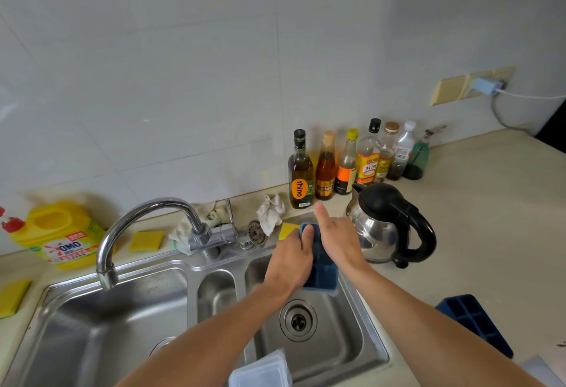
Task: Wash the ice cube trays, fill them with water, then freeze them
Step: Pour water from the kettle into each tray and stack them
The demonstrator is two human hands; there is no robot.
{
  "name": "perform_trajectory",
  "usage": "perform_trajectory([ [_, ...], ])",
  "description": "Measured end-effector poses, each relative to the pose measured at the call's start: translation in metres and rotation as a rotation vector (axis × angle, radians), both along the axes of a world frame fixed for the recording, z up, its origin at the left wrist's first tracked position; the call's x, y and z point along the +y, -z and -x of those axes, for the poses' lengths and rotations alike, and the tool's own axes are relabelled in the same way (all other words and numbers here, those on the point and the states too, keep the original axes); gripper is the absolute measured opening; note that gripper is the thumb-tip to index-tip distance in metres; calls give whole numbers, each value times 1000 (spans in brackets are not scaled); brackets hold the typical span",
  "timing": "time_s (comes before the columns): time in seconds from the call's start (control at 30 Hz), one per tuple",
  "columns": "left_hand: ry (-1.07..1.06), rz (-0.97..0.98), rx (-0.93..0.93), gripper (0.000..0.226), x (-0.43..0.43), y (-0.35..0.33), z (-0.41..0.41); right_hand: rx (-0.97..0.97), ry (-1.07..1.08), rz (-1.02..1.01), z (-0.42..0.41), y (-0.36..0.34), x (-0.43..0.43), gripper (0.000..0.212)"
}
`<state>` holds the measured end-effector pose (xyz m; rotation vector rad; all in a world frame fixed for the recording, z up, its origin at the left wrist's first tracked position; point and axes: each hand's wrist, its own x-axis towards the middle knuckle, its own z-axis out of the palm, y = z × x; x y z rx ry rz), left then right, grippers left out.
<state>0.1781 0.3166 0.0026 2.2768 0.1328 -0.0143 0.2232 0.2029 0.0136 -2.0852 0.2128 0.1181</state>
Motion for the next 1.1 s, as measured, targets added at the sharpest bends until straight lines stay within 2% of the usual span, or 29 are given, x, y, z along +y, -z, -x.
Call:
perform_trajectory([
  [0.13, -20, -4, 34, 49, 9, 2, -9, 92, -129, -2, 2, -2, -7, 64],
  [0.27, -130, 59, 47, 53, 27, 5, -25, 254, -299, -222, 17, 5, -20, 41],
  [0.4, -114, 81, -55, 49, 37, -2, -36, 256, -395, -316, 22, 2, -22, 20],
  [0.57, 1, 7, -133, 45, 40, -9, -43, 219, -385, -361, 21, -4, -21, 28],
  [0.67, -34, 21, -156, 59, 39, -14, -47, 216, -379, -368, 22, -5, -19, 25],
  [0.8, -77, 19, -180, 59, 41, -10, -51, 249, -403, -371, 25, -3, -17, 21],
  [0.93, -63, -16, -121, 60, 44, -5, -50, 275, -420, -362, 29, -1, -14, 19],
  [1.1, -52, -29, -67, 64, 48, 2, -50, 291, -430, -284, 34, 0, -13, 26],
])
